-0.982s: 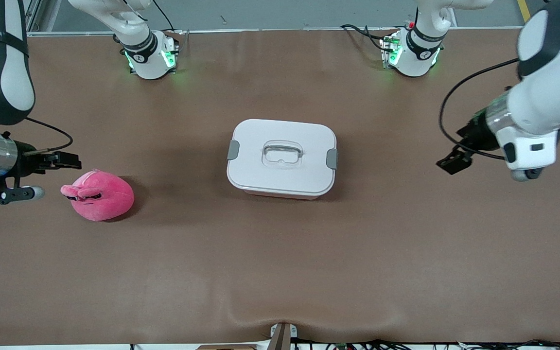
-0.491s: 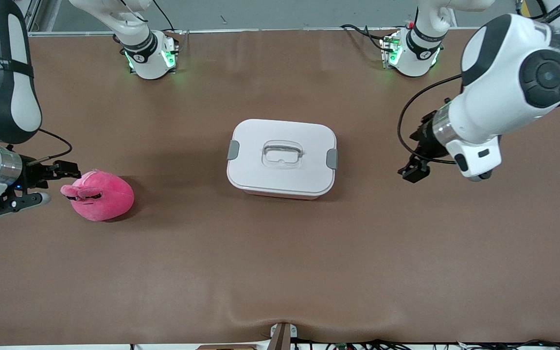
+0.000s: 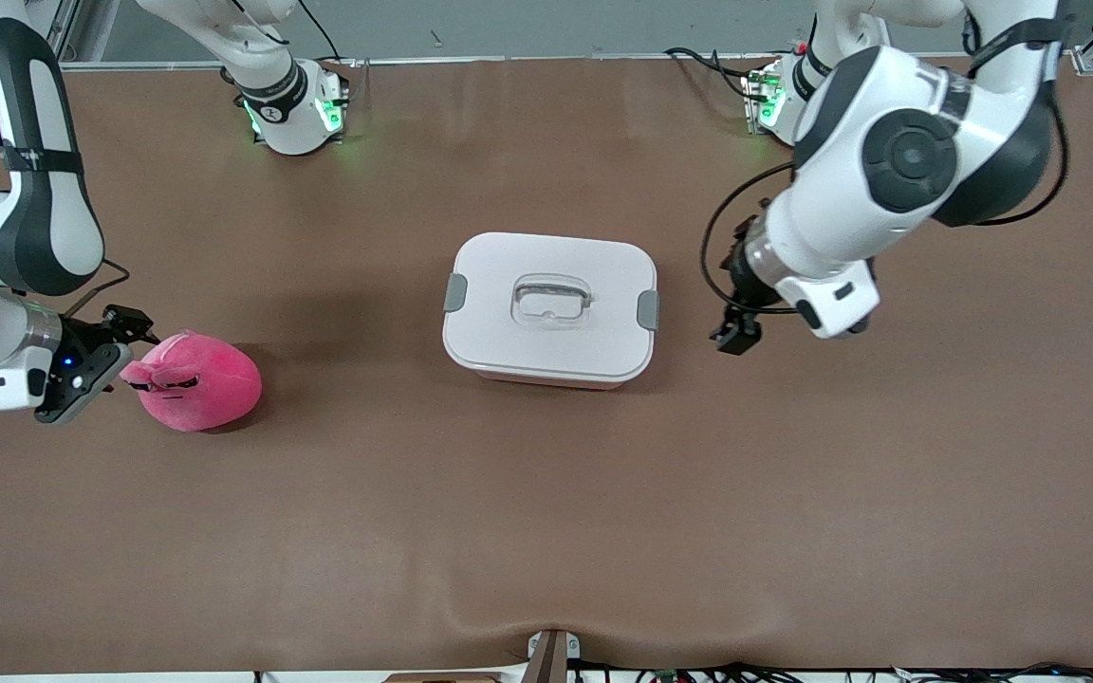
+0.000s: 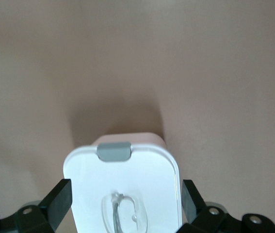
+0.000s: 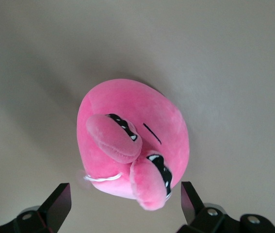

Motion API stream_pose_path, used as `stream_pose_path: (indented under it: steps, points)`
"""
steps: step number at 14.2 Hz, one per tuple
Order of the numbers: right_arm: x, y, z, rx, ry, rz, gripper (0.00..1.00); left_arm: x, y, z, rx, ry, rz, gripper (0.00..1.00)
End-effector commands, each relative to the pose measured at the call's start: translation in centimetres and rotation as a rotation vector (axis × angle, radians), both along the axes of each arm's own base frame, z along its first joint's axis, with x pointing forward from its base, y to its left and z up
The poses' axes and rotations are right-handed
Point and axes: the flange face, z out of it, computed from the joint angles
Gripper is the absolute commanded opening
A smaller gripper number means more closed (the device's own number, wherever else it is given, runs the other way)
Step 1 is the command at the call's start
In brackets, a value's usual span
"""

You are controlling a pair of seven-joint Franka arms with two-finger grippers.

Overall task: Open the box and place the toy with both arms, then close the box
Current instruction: 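Reach the right gripper to the pink toy while the left gripper reaches the lid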

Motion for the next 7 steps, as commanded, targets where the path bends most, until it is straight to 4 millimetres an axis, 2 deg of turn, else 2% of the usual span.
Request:
stream_pose_path:
  steps: [1,3,5,7]
  points:
    - [-0.4,0.6,0.4,0.012,-0.013,0.218,1.00,-0.8,-4.1,-2.1,0.034,-0.008,0.036,1.00]
    - [-0.2,1.9,0.4,0.021,-0.015,0.329,1.00,-2.0,-6.8,-2.6,0.036,-0.019,0.091,1.00]
    - [-0.1,4.2,0.5,0.019,-0.009,0.434,1.00,-3.0,-8.8,-3.7,0.054,-0.017,0.122,1.00]
    - [-0.2,5.8,-0.2,-0.033,0.005,0.511,1.00,-4.0,-11.2,-4.7,0.053,-0.027,0.162,1.00]
